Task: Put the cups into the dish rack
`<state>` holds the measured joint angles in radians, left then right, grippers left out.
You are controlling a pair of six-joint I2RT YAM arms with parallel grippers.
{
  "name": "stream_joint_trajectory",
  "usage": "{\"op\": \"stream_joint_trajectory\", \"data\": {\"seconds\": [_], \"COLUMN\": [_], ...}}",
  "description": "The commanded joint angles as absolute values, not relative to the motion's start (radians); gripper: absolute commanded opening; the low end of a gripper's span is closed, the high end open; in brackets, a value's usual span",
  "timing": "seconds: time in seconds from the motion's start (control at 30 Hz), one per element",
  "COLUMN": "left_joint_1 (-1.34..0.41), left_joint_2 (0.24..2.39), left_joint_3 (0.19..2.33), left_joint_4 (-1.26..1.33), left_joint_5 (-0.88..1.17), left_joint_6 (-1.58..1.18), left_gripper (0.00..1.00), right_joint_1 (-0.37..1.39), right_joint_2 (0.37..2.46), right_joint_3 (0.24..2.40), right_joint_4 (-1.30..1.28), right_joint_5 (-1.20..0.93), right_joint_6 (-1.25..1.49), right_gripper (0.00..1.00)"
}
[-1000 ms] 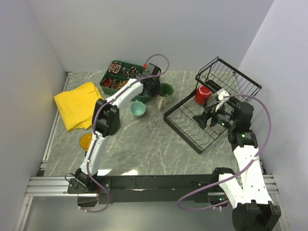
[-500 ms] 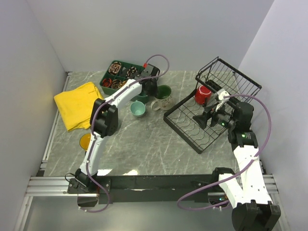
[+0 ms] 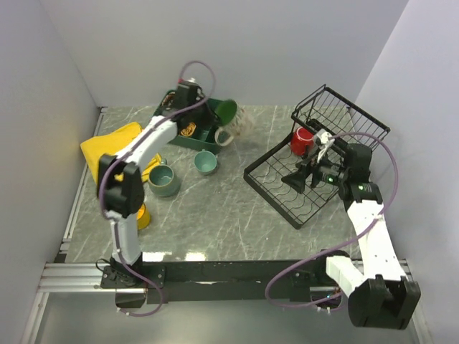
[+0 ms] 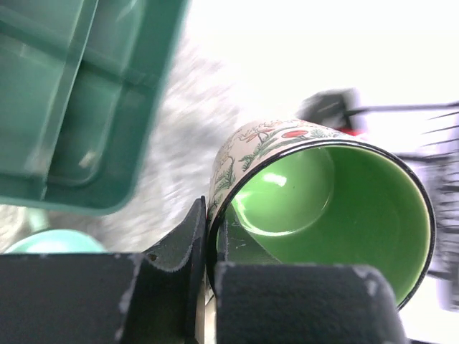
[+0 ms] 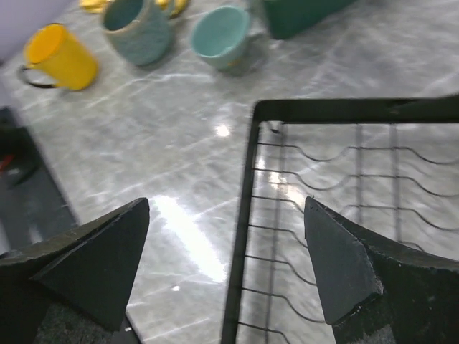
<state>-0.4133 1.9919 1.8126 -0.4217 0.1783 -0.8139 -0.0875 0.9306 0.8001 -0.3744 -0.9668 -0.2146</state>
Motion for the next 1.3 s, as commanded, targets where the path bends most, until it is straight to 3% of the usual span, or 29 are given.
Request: {"op": "stream_joint_trajectory", "data": {"seconds": [0.0, 0.27, 0.4, 0.6, 1.27], "left_joint_1": [-0.387, -0.391, -0.414, -0.475, -0.528], "left_joint_2": [1.731, 1.491, 1.427, 1.382, 1.304], "left_joint_3": [1.694, 1.31, 1.238, 1.233, 1.187], "left_joint_4": [-0.002, 0.513, 0.59, 0.607, 0.635], "left_joint_5": [0.327, 0.275, 0.219, 0.176, 0.183], "left_joint_6": [-1.055, -1.555, -1.731, -1.825, -1.845], "left_gripper": [0.01, 0.01, 0.01, 0.01, 0.01], "right_joint_1": [-0.039, 0.173, 0.236, 0.264, 0.308], "right_joint_2": [0.979, 1.008, 1.045, 1.137, 1.223], "right_joint_3": [0.914, 0.953, 0.96, 1.014, 1.175], "right_joint_4": [-0.372, 0.047, 0.355, 0.604, 0.462], "right_joint_5": [-1.094, -1.002, -0.945, -0.94, -0.922], "right_joint_6": [-0.187, 0.254, 0.477, 0.826, 0.963], "right_gripper": [0.95, 0.97, 1.0, 1.0, 1.0]}}
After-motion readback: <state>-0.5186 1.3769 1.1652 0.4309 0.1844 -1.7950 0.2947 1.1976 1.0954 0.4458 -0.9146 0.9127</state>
